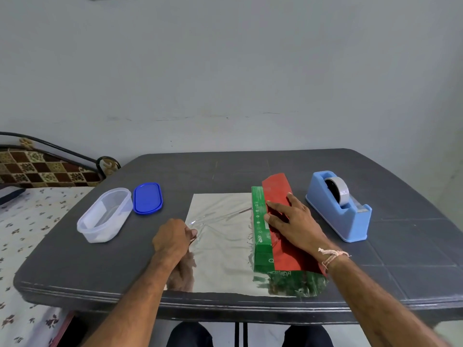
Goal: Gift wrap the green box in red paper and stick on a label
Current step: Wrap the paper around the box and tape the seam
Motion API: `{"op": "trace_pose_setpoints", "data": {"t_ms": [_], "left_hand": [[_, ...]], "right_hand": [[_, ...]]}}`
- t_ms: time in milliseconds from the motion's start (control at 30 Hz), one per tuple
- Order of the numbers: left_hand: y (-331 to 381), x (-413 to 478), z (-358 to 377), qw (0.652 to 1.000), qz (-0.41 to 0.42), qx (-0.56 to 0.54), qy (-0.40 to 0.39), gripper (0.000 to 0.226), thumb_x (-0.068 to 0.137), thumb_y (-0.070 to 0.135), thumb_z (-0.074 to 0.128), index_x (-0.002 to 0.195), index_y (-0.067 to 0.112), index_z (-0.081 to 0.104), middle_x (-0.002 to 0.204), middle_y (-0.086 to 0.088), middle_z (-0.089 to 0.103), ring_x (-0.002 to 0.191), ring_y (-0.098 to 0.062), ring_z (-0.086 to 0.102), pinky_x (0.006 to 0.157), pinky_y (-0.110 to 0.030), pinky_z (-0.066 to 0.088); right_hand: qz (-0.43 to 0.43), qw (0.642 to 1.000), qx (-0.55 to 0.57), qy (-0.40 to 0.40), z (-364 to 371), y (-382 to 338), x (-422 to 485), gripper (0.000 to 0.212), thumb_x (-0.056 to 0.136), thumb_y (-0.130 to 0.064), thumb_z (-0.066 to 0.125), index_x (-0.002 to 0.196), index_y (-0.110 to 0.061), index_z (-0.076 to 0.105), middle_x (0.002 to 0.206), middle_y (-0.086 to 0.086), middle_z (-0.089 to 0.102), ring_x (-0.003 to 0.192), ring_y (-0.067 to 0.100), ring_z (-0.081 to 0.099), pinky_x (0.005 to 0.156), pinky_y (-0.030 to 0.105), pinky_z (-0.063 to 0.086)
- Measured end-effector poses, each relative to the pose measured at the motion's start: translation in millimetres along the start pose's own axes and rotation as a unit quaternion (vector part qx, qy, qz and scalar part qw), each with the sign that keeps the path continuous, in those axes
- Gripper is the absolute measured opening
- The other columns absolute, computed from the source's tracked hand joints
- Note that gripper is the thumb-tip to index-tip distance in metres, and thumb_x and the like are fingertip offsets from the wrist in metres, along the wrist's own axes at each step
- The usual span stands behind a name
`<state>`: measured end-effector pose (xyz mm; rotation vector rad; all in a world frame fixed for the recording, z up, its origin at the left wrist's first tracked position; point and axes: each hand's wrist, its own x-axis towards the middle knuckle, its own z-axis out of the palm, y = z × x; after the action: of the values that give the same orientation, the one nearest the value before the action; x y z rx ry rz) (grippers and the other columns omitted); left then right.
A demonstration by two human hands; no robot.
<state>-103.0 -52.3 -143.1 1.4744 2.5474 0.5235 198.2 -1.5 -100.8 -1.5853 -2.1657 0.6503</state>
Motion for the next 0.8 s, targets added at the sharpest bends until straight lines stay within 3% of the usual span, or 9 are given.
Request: {"op": "trace_pose_setpoints", "data": {"t_ms": [67, 133, 200, 333, 433, 667, 800], "left_hand": [[1.1, -2.3, 0.7, 0.999, -0.006, -0.033, 0.014, 0.025, 0.094, 0.037, 0.072, 0.092, 0.013, 0.066, 0.093, -0.003, 0.072, 0.085, -0.023, 0.066, 0.071, -0.034, 0.052], [0.3, -1.2, -1.0, 0.997, -0.031, -0.074, 0.018, 0.039, 0.088, 0.036, 0.078, 0.113, 0.014, 0.058, 0.103, -0.002, 0.071, 0.094, -0.023, 0.064, 0.075, -0.034, 0.047], [-1.8, 2.2, -3.4, 0.992, -0.05, -0.111, 0.01, 0.051, 0.083, 0.035, 0.083, 0.121, 0.016, 0.055, 0.107, -0.003, 0.072, 0.1, -0.026, 0.067, 0.08, -0.034, 0.047], [-2.2, 3.6, -3.6, 0.982, -0.078, -0.174, -0.004, 0.033, 0.083, 0.029, 0.085, 0.104, 0.02, 0.061, 0.086, 0.002, 0.077, 0.081, -0.021, 0.075, 0.079, -0.042, 0.062], [1.8, 0.1, -3.3, 0.985, -0.062, -0.159, 0.001, 0.006, 0.089, 0.019, 0.074, 0.085, 0.023, 0.071, 0.069, 0.01, 0.076, 0.068, -0.013, 0.074, 0.073, -0.033, 0.061], [1.5, 6.4, -8.1, 0.994, -0.008, -0.11, -0.008, 0.015, 0.093, 0.015, 0.059, 0.082, 0.025, 0.065, 0.088, 0.005, 0.074, 0.079, -0.017, 0.07, 0.075, -0.038, 0.06], [5.3, 10.6, -13.7, 0.997, 0.002, -0.066, -0.029, 0.019, 0.104, 0.03, 0.049, 0.089, 0.019, 0.052, 0.09, -0.001, 0.071, 0.085, -0.023, 0.065, 0.072, -0.036, 0.05]], "right_hand": [[0.0, 1.0, 0.002, -0.001, -0.2, -0.3, -0.3, 0.059, 0.097, -0.063, 0.053, 0.152, -0.044, 0.042, 0.172, 0.004, 0.008, 0.157, 0.031, 0.009, 0.12, 0.062, 0.025], [0.0, 1.0, 0.008, -0.001, -0.1, 0.4, 0.2, 0.059, 0.096, -0.063, 0.054, 0.151, -0.045, 0.043, 0.172, 0.004, 0.008, 0.157, 0.032, 0.011, 0.12, 0.061, 0.026], [0.002, 1.0, 0.01, -0.003, -0.2, 1.9, 0.4, 0.06, 0.096, -0.064, 0.054, 0.151, -0.045, 0.043, 0.172, 0.003, 0.007, 0.156, 0.033, 0.013, 0.12, 0.06, 0.028], [0.003, 1.0, 0.012, -0.008, -0.9, 1.7, 1.1, 0.061, 0.095, -0.065, 0.054, 0.151, -0.045, 0.043, 0.172, 0.001, 0.006, 0.156, 0.034, 0.015, 0.12, 0.061, 0.028], [0.005, 1.0, 0.011, -0.007, -1.0, 1.5, 1.4, 0.06, 0.095, -0.065, 0.054, 0.152, -0.045, 0.043, 0.172, 0.001, 0.006, 0.155, 0.034, 0.016, 0.12, 0.061, 0.028], [0.004, 1.0, 0.011, -0.009, 0.0, 3.0, 2.2, 0.06, 0.095, -0.066, 0.053, 0.151, -0.046, 0.043, 0.172, -0.001, 0.006, 0.155, 0.035, 0.019, 0.119, 0.061, 0.029], [0.005, 1.0, 0.014, -0.009, 0.4, 5.3, 3.9, 0.061, 0.094, -0.067, 0.053, 0.15, -0.047, 0.043, 0.172, -0.001, 0.006, 0.154, 0.035, 0.02, 0.119, 0.06, 0.03]]}}
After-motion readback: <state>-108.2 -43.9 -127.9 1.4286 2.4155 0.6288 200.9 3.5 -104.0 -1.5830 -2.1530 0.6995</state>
